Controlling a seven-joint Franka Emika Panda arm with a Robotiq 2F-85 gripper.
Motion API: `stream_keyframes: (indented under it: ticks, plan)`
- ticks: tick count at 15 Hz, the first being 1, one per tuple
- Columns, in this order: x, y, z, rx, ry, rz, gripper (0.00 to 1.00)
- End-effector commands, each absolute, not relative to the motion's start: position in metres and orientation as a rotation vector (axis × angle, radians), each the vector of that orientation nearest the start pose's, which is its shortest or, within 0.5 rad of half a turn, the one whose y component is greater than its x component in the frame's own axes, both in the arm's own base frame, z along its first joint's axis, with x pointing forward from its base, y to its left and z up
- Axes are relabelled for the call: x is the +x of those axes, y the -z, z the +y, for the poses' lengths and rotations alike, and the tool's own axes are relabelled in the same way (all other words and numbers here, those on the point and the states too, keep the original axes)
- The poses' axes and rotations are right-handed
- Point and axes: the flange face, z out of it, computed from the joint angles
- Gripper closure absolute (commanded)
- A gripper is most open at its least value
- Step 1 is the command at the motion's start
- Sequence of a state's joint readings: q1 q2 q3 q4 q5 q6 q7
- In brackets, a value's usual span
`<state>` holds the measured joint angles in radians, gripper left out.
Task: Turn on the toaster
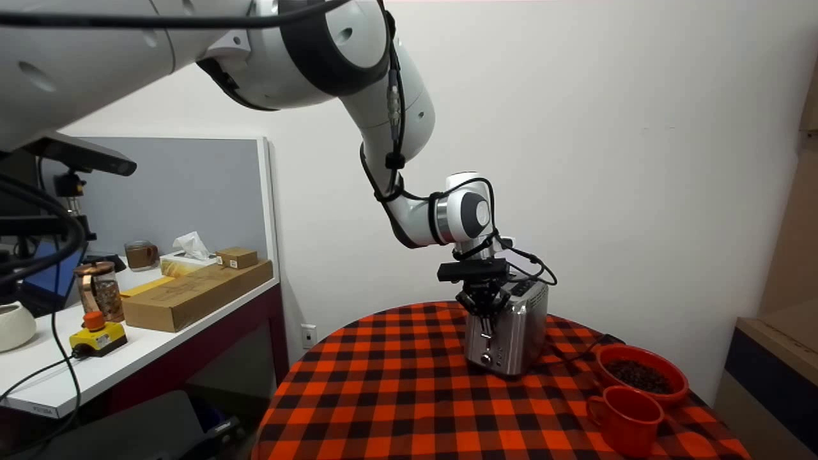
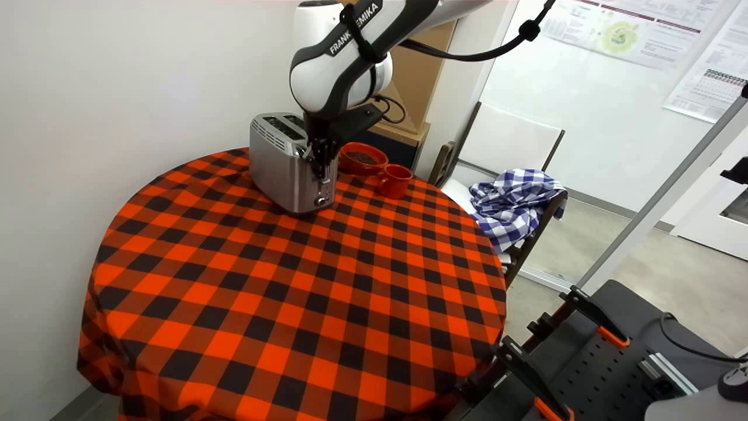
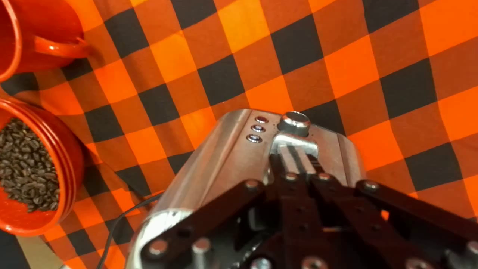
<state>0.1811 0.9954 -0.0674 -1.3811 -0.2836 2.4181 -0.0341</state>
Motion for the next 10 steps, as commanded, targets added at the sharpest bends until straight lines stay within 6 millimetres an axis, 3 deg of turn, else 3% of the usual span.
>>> stream_keyframes:
  ticks: [1,6,10]
  plan:
    - [0.725,-0.08,0.099,-3.364,0.118,-0.695,1.0]
    - [0.71,-0.04,0.097,-3.358,0.08,-0.725,1.0]
    - [0.708,-0.042,0.096,-3.36,0.059,-0.724,1.0]
